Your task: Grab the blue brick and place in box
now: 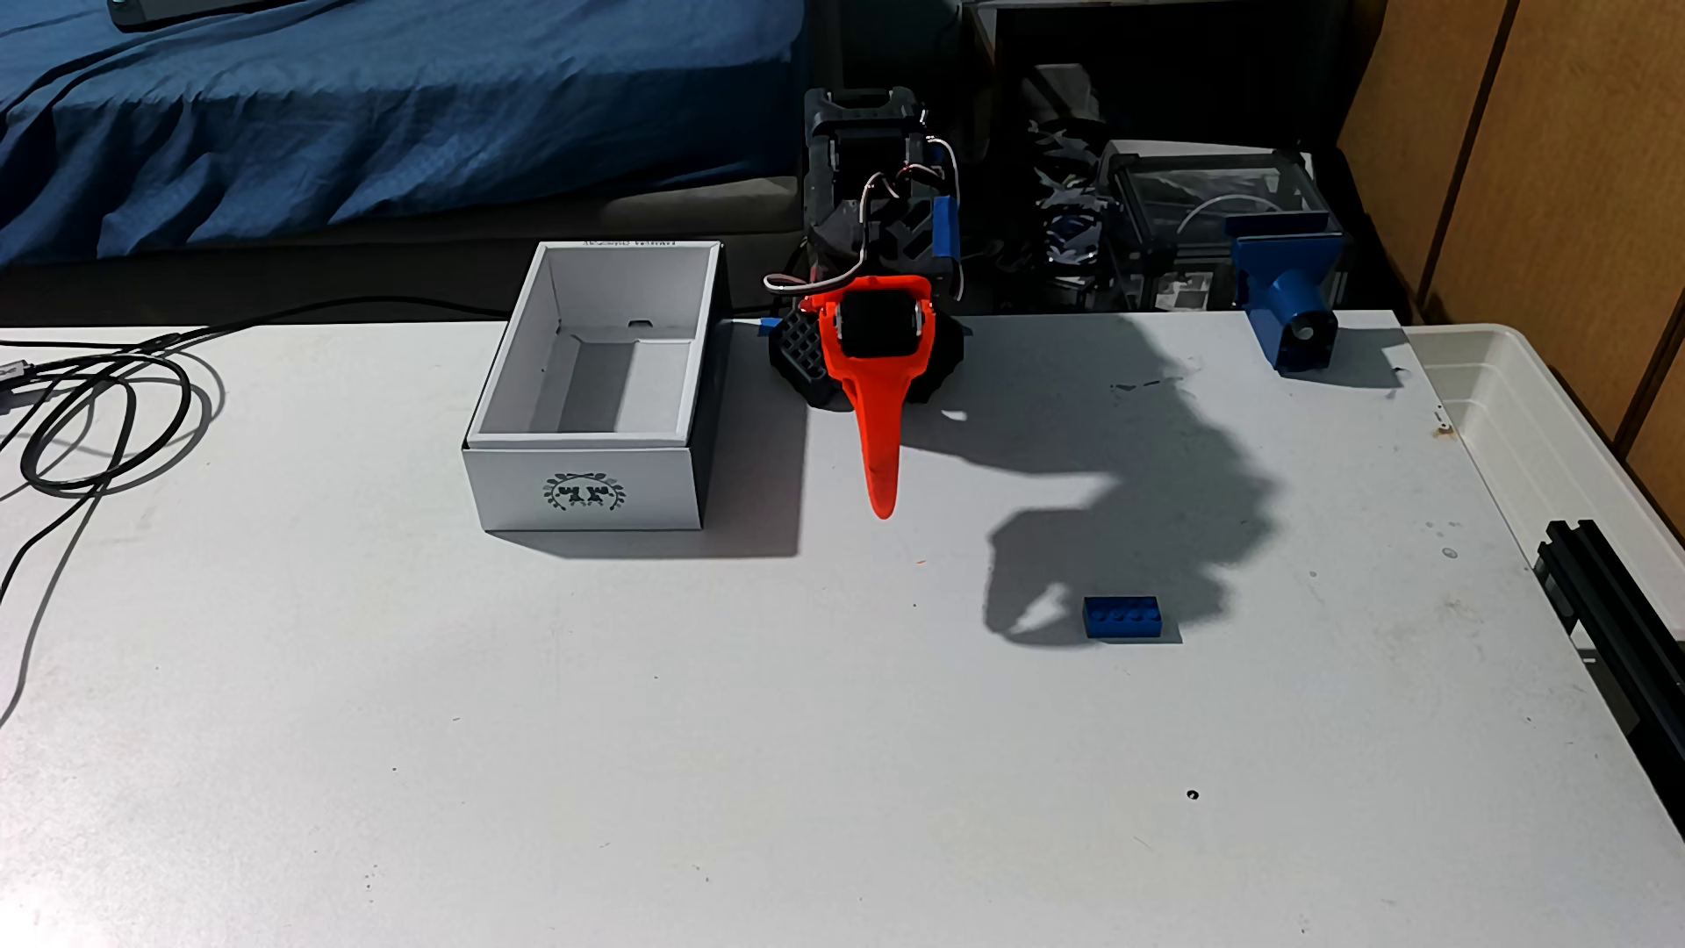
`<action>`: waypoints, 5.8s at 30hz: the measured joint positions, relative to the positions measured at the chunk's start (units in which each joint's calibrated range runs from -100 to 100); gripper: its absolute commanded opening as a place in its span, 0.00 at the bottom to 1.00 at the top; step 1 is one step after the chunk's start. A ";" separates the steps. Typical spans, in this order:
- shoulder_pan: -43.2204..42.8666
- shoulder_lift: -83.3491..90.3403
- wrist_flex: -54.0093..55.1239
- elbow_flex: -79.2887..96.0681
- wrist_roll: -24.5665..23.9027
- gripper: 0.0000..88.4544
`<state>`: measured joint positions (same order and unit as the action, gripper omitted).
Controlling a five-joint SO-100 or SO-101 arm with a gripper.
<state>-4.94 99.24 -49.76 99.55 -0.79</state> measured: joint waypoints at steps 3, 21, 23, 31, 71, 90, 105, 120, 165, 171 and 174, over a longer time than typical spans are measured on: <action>0.00 0.00 0.00 0.00 0.00 0.01; 0.00 0.00 0.00 0.00 0.00 0.01; 0.00 0.00 0.00 0.00 0.00 0.02; 3.76 0.00 1.05 0.00 0.00 0.01; 12.55 -36.32 -16.07 -60.08 5.42 0.01; 1.25 -67.31 -33.38 -75.82 2.47 0.01; -3.17 -69.26 -28.63 -62.23 -3.42 0.01; 0.00 -69.43 -20.11 -60.71 -3.68 0.01; -19.93 -69.93 -20.03 -57.67 -15.26 0.01; -22.95 -73.06 -20.03 -60.89 -17.63 0.01; -23.17 -77.45 -20.03 -64.19 -17.74 0.01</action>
<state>-28.12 21.79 -69.78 35.36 -18.53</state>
